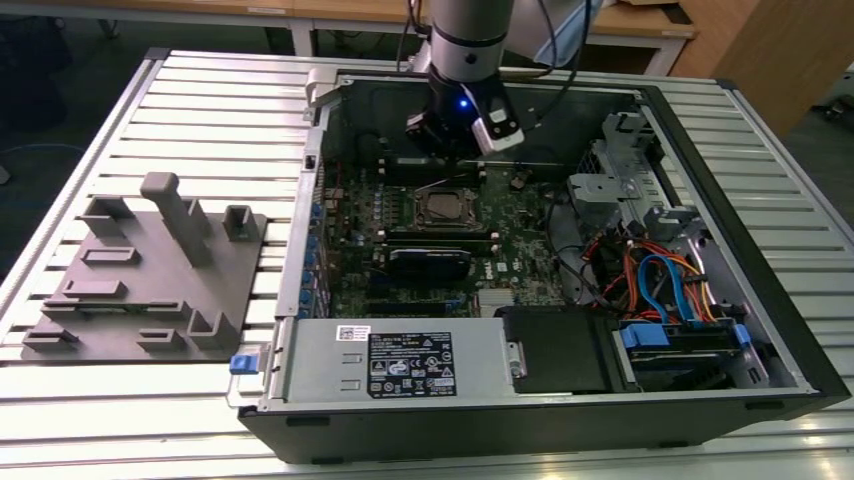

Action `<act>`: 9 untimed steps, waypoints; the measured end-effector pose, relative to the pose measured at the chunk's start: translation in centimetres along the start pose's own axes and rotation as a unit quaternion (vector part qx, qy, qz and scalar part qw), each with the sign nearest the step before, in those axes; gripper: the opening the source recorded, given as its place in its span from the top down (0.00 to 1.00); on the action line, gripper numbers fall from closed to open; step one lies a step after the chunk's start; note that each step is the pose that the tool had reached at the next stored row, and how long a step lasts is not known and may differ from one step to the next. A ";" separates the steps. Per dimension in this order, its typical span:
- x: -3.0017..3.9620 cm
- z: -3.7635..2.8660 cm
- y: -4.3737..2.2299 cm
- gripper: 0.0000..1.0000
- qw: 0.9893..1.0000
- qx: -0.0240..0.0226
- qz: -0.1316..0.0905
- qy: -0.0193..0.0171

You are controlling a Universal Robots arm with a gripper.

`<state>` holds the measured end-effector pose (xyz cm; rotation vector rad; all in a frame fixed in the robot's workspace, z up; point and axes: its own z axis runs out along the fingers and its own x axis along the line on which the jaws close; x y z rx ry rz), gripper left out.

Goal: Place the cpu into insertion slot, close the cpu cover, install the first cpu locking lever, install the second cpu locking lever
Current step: 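Install the first cpu locking lever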

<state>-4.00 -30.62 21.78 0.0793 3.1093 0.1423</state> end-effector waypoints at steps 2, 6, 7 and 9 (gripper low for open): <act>-0.17 0.09 0.00 0.90 1.000 0.000 0.000 0.000; -0.37 0.27 0.00 0.90 1.000 0.001 0.002 0.000; -0.42 0.32 -0.01 0.90 1.000 0.001 0.002 0.000; -0.51 0.44 -0.01 0.90 1.000 0.001 0.003 0.000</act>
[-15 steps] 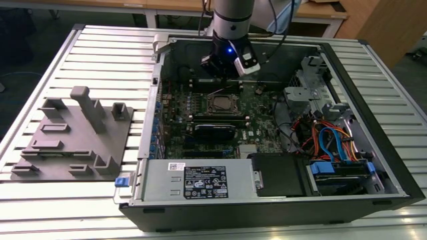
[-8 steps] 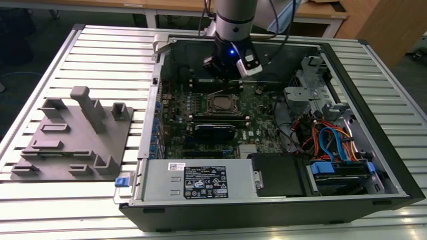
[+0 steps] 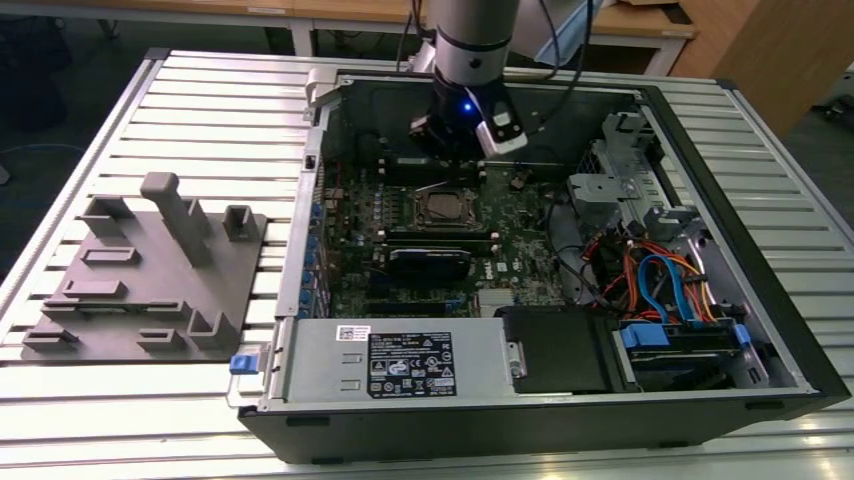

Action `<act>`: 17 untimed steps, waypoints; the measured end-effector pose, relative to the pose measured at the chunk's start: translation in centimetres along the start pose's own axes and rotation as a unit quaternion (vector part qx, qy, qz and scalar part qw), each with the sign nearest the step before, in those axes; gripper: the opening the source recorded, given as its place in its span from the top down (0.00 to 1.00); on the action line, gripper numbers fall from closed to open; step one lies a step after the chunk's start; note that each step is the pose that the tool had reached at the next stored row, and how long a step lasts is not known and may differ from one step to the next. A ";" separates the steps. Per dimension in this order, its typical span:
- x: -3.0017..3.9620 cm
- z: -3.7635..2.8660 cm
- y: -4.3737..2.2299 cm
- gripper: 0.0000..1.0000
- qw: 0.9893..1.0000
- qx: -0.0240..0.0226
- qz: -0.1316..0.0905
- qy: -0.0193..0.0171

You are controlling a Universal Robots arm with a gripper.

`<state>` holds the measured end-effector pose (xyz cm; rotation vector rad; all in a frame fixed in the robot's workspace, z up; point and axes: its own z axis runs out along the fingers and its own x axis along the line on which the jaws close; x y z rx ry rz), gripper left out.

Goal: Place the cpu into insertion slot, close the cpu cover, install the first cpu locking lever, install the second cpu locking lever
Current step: 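Install the first cpu locking lever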

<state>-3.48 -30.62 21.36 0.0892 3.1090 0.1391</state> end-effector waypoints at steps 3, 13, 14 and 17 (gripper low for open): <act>-0.11 0.22 -0.01 0.90 1.000 0.000 0.001 0.000; -0.26 0.89 -0.07 0.90 1.000 0.000 0.005 0.001; -0.28 0.94 -0.07 0.90 1.000 0.000 0.006 0.002; -0.33 1.08 -0.08 0.90 1.000 0.000 0.006 0.002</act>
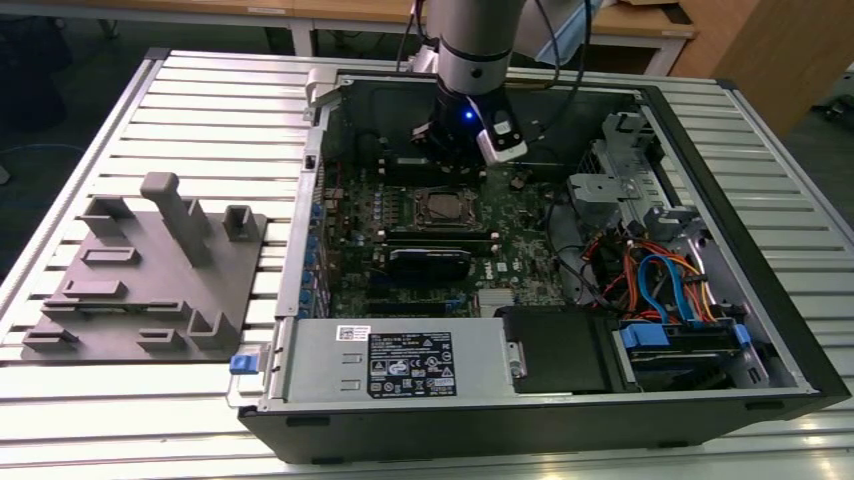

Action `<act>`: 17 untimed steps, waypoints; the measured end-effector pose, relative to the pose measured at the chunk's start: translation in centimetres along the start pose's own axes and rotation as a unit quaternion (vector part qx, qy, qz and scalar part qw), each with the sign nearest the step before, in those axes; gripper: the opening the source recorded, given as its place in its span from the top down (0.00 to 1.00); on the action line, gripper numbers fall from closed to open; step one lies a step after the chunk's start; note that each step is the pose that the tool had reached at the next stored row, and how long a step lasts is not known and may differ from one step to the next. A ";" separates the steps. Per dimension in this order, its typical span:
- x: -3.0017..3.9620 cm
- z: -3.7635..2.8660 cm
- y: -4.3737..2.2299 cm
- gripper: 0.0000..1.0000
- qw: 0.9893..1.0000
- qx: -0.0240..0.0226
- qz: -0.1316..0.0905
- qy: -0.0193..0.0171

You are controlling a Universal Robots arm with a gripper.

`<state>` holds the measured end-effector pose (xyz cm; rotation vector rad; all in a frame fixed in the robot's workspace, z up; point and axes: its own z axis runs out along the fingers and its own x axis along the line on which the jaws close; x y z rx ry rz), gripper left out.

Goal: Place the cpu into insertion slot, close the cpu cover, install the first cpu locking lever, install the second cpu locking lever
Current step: 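Install the first cpu locking lever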

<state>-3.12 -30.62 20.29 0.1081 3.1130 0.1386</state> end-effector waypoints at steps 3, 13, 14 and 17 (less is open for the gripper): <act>-0.03 0.14 -0.01 0.90 1.000 0.000 0.000 0.001; -0.08 0.34 -0.03 0.90 1.000 0.000 0.001 0.001; -0.08 0.27 -0.02 0.90 1.000 0.000 0.001 0.001; -0.09 0.11 0.00 0.90 1.000 0.000 0.001 0.001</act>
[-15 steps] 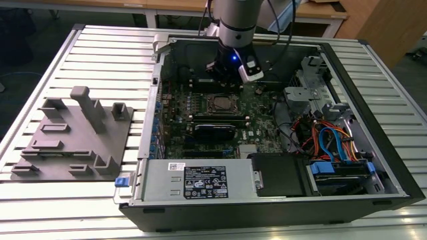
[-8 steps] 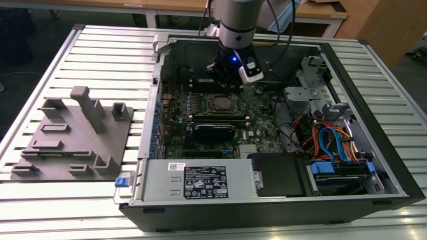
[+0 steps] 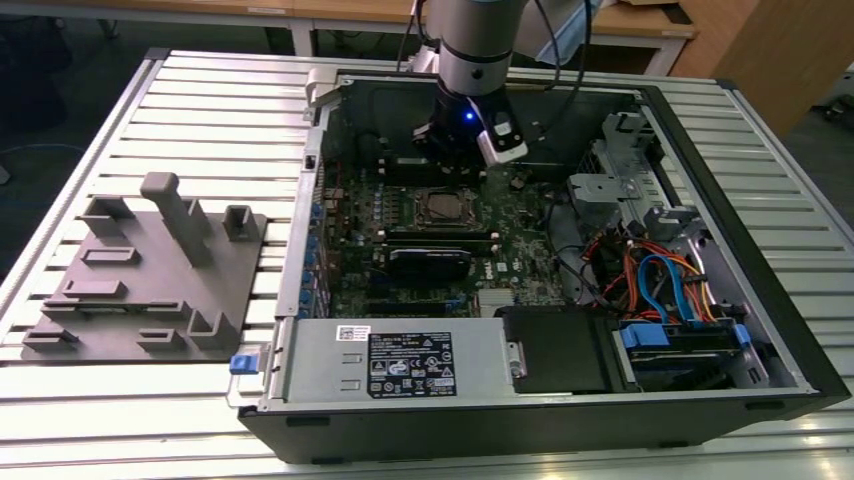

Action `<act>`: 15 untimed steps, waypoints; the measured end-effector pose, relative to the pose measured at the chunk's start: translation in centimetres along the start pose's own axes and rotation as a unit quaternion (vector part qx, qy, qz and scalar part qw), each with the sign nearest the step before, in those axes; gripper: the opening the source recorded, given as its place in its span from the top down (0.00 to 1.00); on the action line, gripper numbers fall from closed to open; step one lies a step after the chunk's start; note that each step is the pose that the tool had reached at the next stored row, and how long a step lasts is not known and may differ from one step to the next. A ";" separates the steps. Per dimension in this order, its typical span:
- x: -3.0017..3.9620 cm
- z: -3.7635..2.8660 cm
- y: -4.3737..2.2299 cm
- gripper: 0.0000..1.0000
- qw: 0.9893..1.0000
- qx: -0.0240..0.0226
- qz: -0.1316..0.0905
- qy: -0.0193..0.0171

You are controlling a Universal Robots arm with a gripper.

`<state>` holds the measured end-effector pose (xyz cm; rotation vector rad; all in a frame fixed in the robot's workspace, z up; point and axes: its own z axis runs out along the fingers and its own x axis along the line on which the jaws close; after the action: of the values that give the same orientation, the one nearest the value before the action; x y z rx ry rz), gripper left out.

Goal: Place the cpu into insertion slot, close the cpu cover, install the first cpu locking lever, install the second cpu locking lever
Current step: 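Install the first cpu locking lever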

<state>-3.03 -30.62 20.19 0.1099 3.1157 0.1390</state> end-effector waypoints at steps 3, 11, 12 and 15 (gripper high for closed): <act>-0.02 0.02 0.00 0.90 1.000 0.002 0.000 0.000; -0.08 0.25 -0.03 0.90 1.000 0.009 0.000 -0.001; -0.08 0.25 -0.02 0.90 1.000 0.009 0.000 -0.001; -0.09 0.20 -0.01 0.90 1.000 0.009 0.000 -0.001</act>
<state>-2.94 -30.62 19.99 0.1107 3.1162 0.1111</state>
